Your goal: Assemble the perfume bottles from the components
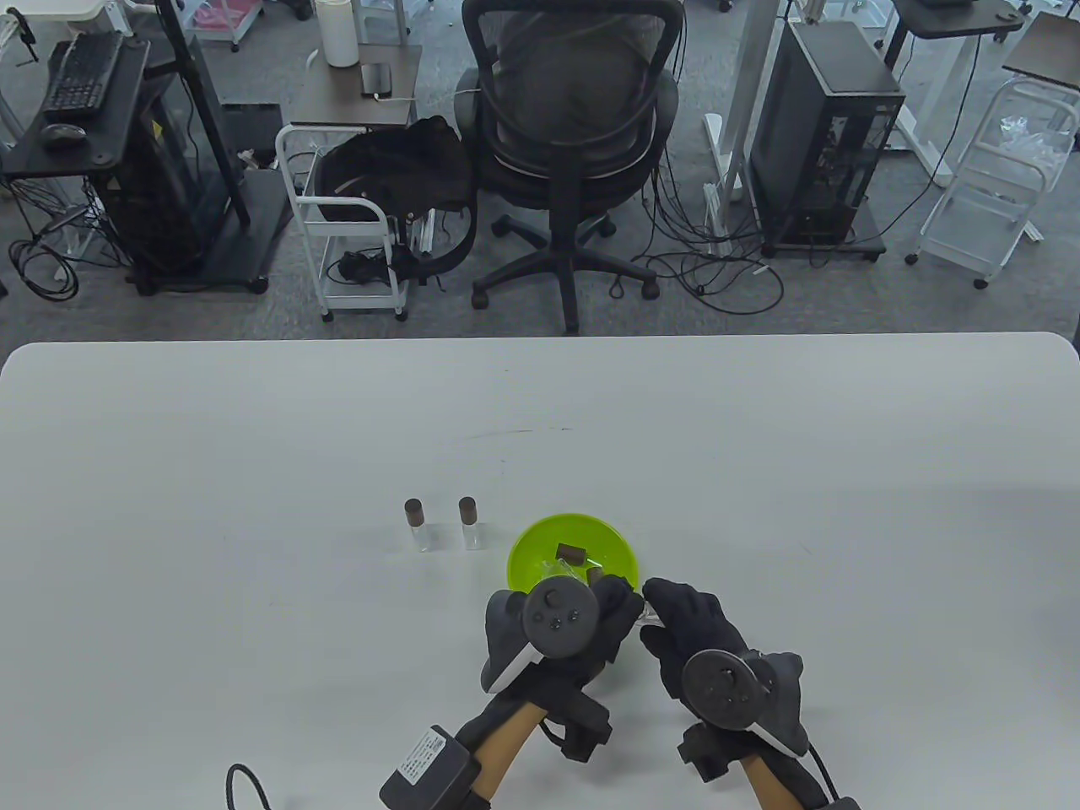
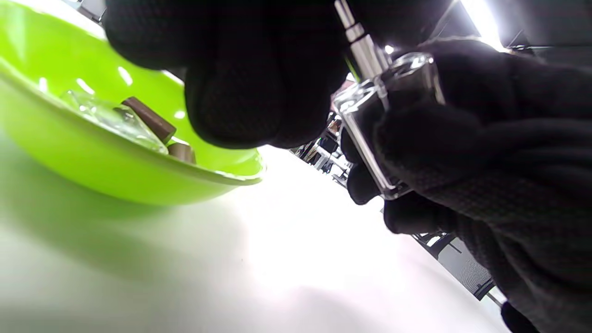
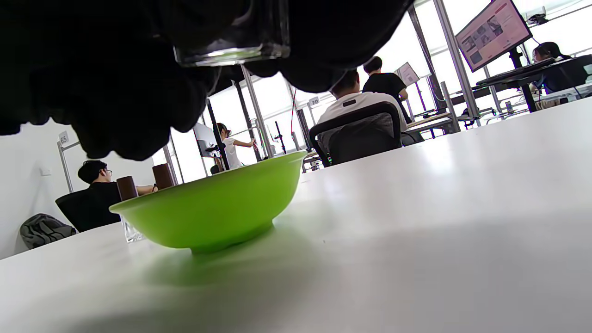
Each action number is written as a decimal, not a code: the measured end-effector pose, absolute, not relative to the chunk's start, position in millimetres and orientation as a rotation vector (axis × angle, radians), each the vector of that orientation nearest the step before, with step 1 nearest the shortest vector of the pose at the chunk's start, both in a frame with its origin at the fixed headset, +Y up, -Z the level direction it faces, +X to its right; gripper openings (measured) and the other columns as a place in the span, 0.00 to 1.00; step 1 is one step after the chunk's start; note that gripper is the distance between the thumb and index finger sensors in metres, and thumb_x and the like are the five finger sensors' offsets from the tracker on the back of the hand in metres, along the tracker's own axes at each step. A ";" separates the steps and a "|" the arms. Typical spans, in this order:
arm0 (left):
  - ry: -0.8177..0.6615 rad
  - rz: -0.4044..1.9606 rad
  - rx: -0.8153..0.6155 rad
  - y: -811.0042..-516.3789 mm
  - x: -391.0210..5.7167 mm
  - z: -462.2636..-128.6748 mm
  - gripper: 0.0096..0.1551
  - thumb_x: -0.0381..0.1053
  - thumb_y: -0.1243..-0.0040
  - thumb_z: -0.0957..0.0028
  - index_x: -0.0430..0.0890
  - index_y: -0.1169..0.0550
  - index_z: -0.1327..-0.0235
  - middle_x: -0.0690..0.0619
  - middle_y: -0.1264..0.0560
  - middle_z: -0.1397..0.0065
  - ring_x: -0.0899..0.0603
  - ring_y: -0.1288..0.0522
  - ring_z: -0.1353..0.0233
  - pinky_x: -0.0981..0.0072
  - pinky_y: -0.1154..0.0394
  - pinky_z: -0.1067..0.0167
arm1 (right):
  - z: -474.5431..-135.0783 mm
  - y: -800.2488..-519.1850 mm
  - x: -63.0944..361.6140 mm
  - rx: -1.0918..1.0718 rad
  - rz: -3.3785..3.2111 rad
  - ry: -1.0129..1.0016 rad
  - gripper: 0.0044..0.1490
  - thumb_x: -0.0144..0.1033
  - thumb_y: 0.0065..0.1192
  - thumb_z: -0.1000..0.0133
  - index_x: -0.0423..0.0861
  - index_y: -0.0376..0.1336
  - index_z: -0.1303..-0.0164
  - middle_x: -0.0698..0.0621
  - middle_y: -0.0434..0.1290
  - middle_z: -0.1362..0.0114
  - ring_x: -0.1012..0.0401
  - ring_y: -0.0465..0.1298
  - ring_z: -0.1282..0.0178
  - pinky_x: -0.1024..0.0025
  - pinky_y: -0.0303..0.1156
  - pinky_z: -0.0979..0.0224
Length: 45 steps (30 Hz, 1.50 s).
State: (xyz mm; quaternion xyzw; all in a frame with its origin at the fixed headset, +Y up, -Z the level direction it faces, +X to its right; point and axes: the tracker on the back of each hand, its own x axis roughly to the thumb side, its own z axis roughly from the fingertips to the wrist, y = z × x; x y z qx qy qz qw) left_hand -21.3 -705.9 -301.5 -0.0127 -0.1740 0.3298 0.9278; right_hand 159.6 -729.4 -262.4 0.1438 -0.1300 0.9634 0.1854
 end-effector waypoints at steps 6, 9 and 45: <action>-0.505 0.628 0.002 -701.2 -18.2 -299.1 0.22 0.48 0.41 0.43 0.52 0.27 0.35 0.48 0.24 0.28 0.40 0.21 0.33 0.53 0.28 0.31 | -263.0 -729.8 160.2 0.399 2.706 -0.351 0.36 0.42 0.52 0.41 0.49 0.51 0.22 0.47 0.66 0.22 0.52 0.74 0.26 0.60 0.75 0.26; -0.543 0.660 0.022 -702.1 -19.4 -298.0 0.20 0.48 0.41 0.41 0.52 0.27 0.36 0.48 0.25 0.25 0.40 0.22 0.29 0.52 0.28 0.28 | -262.8 -728.9 160.2 0.395 2.704 -0.358 0.36 0.42 0.52 0.41 0.49 0.50 0.22 0.47 0.66 0.22 0.53 0.74 0.26 0.60 0.76 0.26; -0.680 0.349 0.192 -701.2 -19.7 -295.1 0.32 0.58 0.46 0.43 0.51 0.34 0.25 0.55 0.24 0.28 0.46 0.20 0.34 0.55 0.27 0.30 | -268.0 -720.6 176.5 0.391 2.658 -0.294 0.36 0.42 0.54 0.42 0.49 0.54 0.23 0.47 0.68 0.24 0.53 0.75 0.28 0.59 0.77 0.28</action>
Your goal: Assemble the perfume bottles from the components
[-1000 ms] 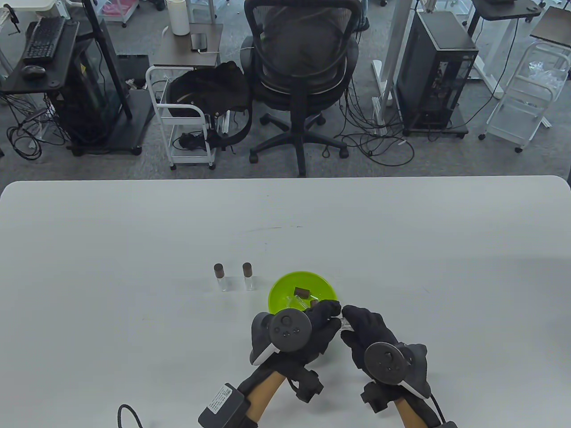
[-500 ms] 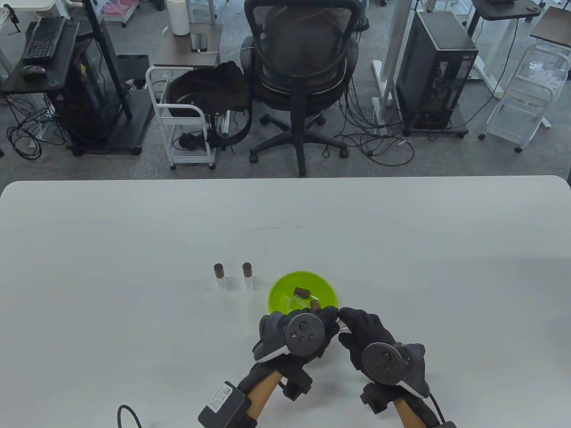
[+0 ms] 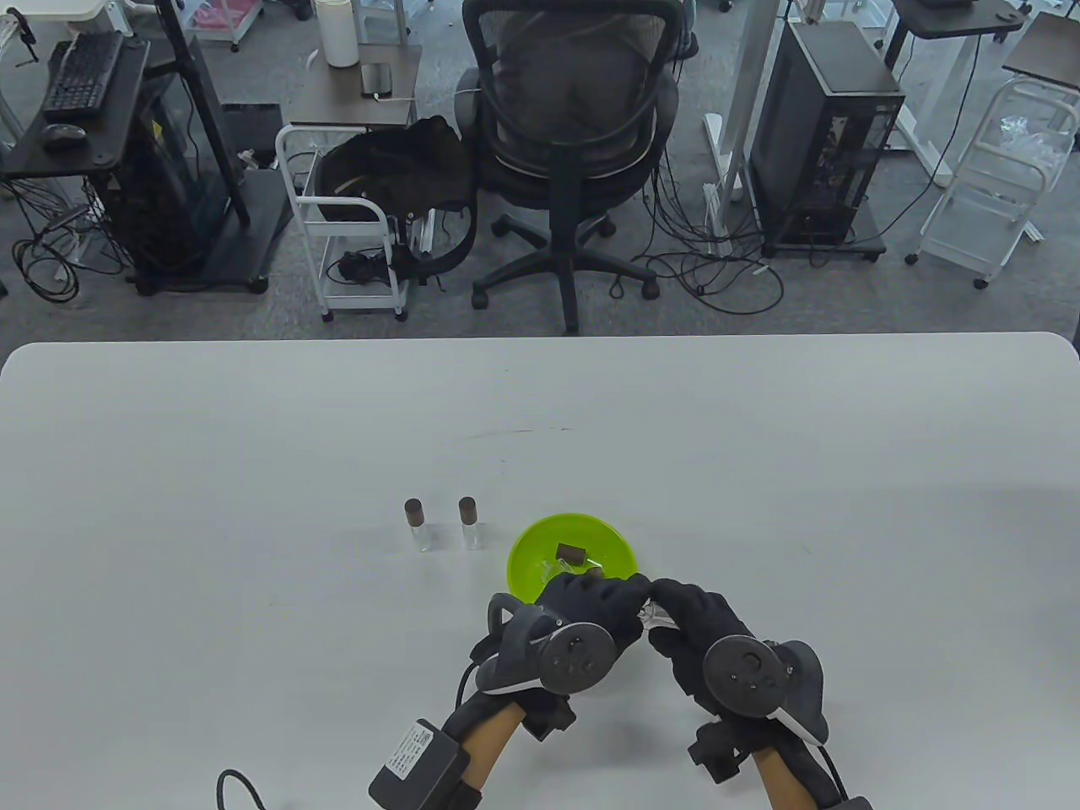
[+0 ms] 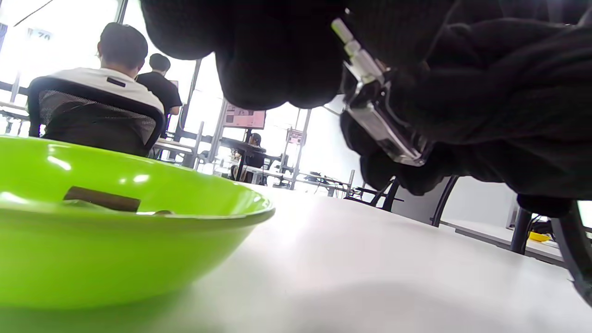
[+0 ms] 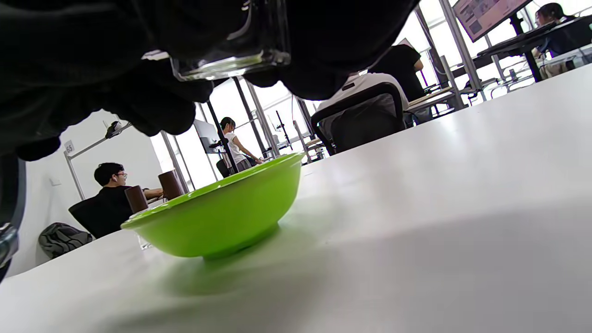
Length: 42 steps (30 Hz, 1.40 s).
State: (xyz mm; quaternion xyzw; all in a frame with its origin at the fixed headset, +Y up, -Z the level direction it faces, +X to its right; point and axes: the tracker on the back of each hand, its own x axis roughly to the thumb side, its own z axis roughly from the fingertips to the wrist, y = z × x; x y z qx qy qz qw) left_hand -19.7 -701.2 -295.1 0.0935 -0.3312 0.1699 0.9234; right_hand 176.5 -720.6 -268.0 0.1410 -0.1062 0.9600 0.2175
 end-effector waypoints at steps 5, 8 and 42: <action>-0.515 0.349 0.156 -698.3 -26.6 -312.5 0.35 0.60 0.44 0.43 0.48 0.32 0.25 0.52 0.22 0.29 0.45 0.18 0.39 0.55 0.25 0.33 | -272.2 -721.6 192.9 0.307 2.734 -0.349 0.36 0.42 0.55 0.42 0.48 0.54 0.23 0.46 0.69 0.24 0.52 0.76 0.29 0.59 0.77 0.29; -0.417 0.211 0.075 -699.9 -20.7 -326.6 0.37 0.62 0.40 0.46 0.48 0.31 0.25 0.52 0.22 0.28 0.47 0.18 0.41 0.57 0.25 0.35 | -274.1 -721.1 201.3 0.258 2.726 -0.365 0.36 0.42 0.55 0.42 0.48 0.54 0.23 0.45 0.69 0.24 0.52 0.76 0.29 0.58 0.77 0.29; -0.211 -0.212 -0.235 -745.3 36.6 -381.4 0.39 0.62 0.31 0.48 0.48 0.30 0.27 0.51 0.20 0.36 0.55 0.20 0.56 0.65 0.22 0.47 | -274.6 -717.5 237.4 0.096 2.563 -0.402 0.36 0.42 0.55 0.42 0.46 0.54 0.23 0.44 0.69 0.24 0.51 0.75 0.29 0.57 0.76 0.29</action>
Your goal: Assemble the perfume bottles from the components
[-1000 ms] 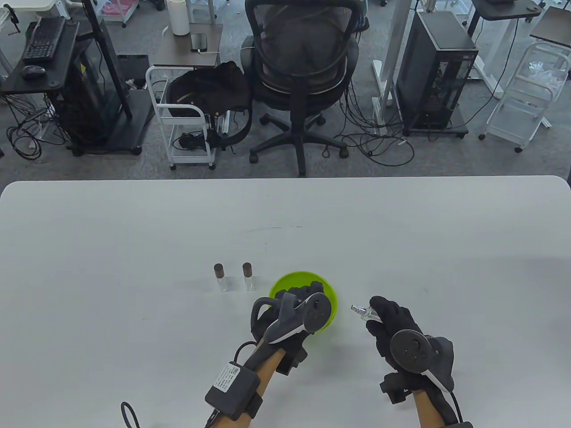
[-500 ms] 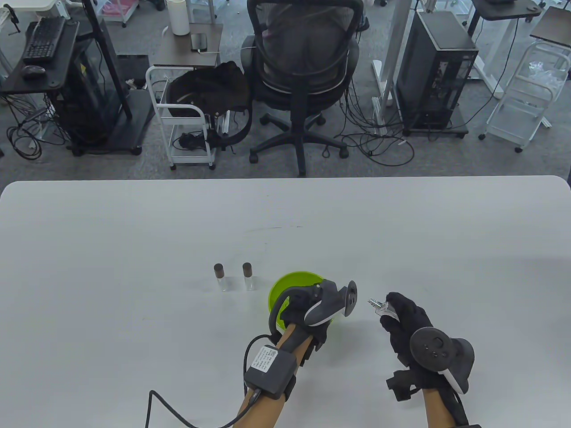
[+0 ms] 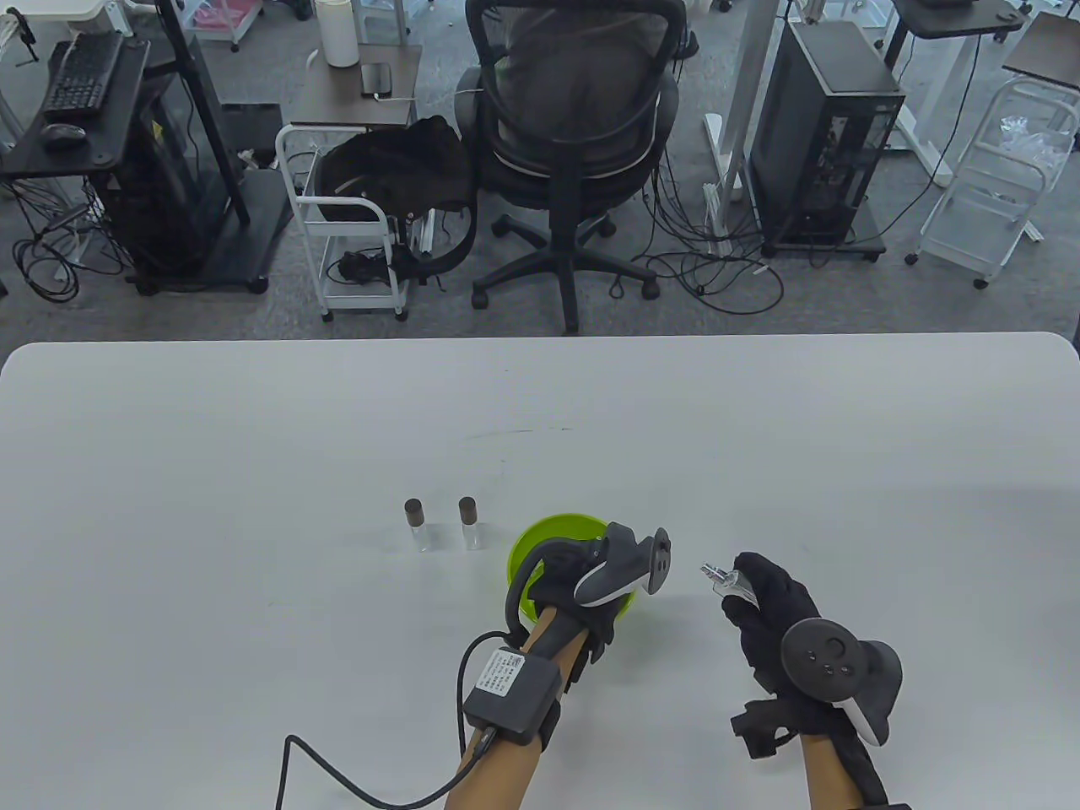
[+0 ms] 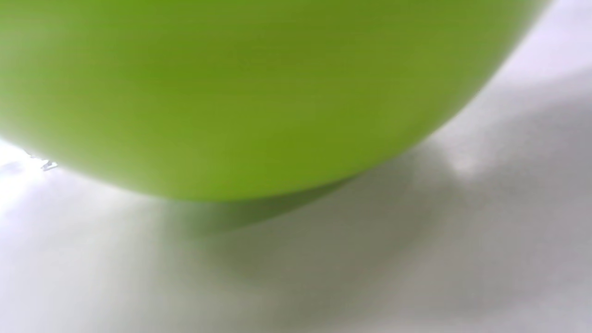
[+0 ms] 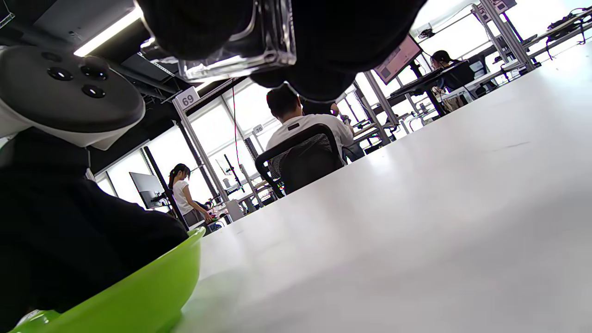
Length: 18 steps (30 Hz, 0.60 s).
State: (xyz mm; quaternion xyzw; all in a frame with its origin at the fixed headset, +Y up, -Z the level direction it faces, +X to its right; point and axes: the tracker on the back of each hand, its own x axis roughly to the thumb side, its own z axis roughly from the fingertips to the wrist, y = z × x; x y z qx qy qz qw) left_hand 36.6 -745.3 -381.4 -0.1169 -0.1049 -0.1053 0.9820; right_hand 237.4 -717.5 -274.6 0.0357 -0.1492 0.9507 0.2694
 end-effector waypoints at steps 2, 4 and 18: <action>-0.213 -0.181 -0.225 -744.5 33.3 -380.8 0.39 0.62 0.32 0.48 0.49 0.30 0.26 0.50 0.20 0.36 0.55 0.20 0.56 0.65 0.22 0.47 | -274.6 -717.7 237.2 0.096 2.564 -0.401 0.36 0.42 0.55 0.42 0.46 0.54 0.23 0.44 0.68 0.24 0.51 0.75 0.29 0.57 0.76 0.29; -0.218 -0.161 -0.182 -741.7 30.7 -378.6 0.37 0.62 0.33 0.47 0.51 0.29 0.26 0.49 0.21 0.36 0.54 0.20 0.55 0.64 0.23 0.46 | -274.5 -718.0 236.7 0.099 2.566 -0.400 0.36 0.42 0.54 0.41 0.47 0.54 0.23 0.44 0.68 0.24 0.51 0.75 0.29 0.57 0.76 0.29; -0.312 0.143 0.090 -690.4 -3.7 -336.1 0.33 0.63 0.33 0.48 0.51 0.27 0.32 0.50 0.22 0.39 0.55 0.18 0.56 0.66 0.21 0.47 | -272.5 -721.5 220.1 0.172 2.568 -0.363 0.36 0.42 0.54 0.41 0.47 0.53 0.22 0.44 0.68 0.24 0.51 0.75 0.29 0.57 0.76 0.28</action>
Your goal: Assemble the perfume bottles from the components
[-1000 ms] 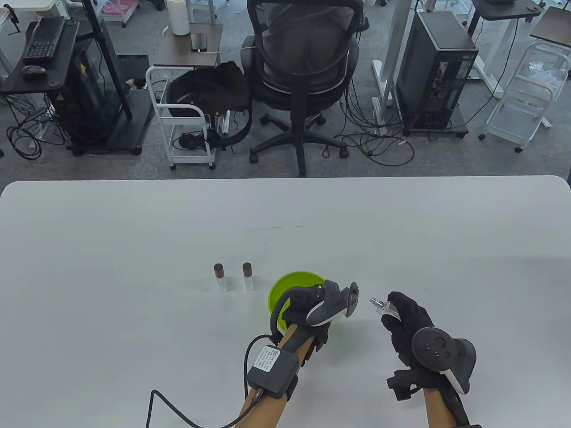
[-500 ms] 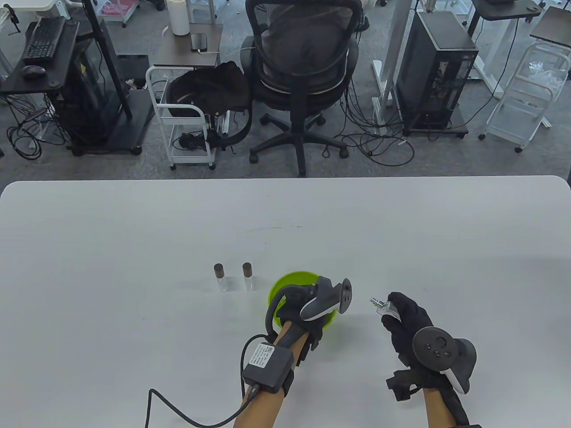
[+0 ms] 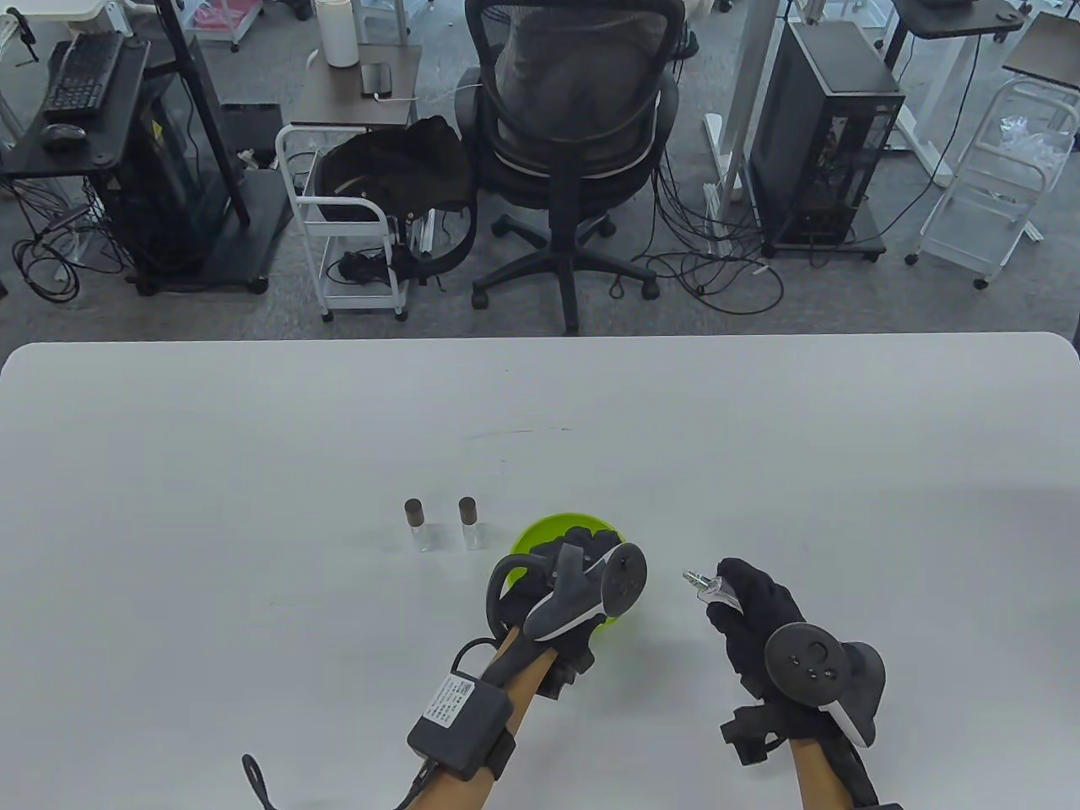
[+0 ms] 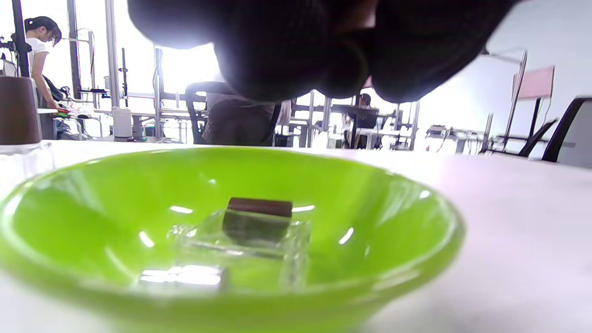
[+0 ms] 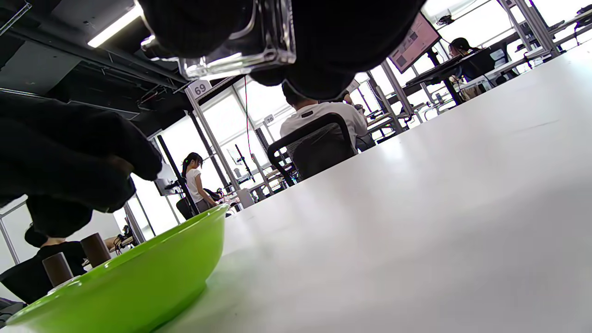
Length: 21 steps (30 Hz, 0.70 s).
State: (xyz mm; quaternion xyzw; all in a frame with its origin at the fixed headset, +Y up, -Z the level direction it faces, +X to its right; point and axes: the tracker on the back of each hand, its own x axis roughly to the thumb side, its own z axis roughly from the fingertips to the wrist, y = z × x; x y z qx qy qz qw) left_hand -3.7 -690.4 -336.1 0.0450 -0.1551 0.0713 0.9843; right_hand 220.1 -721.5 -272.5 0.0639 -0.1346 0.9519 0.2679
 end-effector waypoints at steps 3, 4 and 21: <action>-0.320 0.283 0.125 -685.4 -15.9 -327.1 0.33 0.63 0.33 0.48 0.51 0.28 0.33 0.50 0.22 0.39 0.54 0.17 0.56 0.66 0.21 0.47 | -271.8 -722.3 214.9 0.195 2.560 -0.345 0.36 0.42 0.54 0.41 0.47 0.53 0.22 0.44 0.68 0.24 0.51 0.75 0.29 0.57 0.76 0.28; -0.319 0.342 0.137 -684.7 -20.8 -324.2 0.33 0.63 0.33 0.48 0.50 0.29 0.34 0.50 0.21 0.40 0.54 0.17 0.55 0.66 0.20 0.47 | -271.5 -722.9 212.0 0.208 2.560 -0.335 0.36 0.42 0.54 0.41 0.47 0.53 0.22 0.44 0.68 0.24 0.51 0.75 0.29 0.57 0.76 0.28; -0.257 1.131 0.018 -725.8 -59.2 -317.9 0.29 0.61 0.37 0.46 0.48 0.29 0.37 0.47 0.22 0.38 0.55 0.16 0.52 0.67 0.20 0.46 | -268.5 -730.0 184.6 0.340 2.627 -0.243 0.36 0.42 0.54 0.41 0.48 0.53 0.22 0.45 0.68 0.24 0.52 0.75 0.28 0.57 0.76 0.27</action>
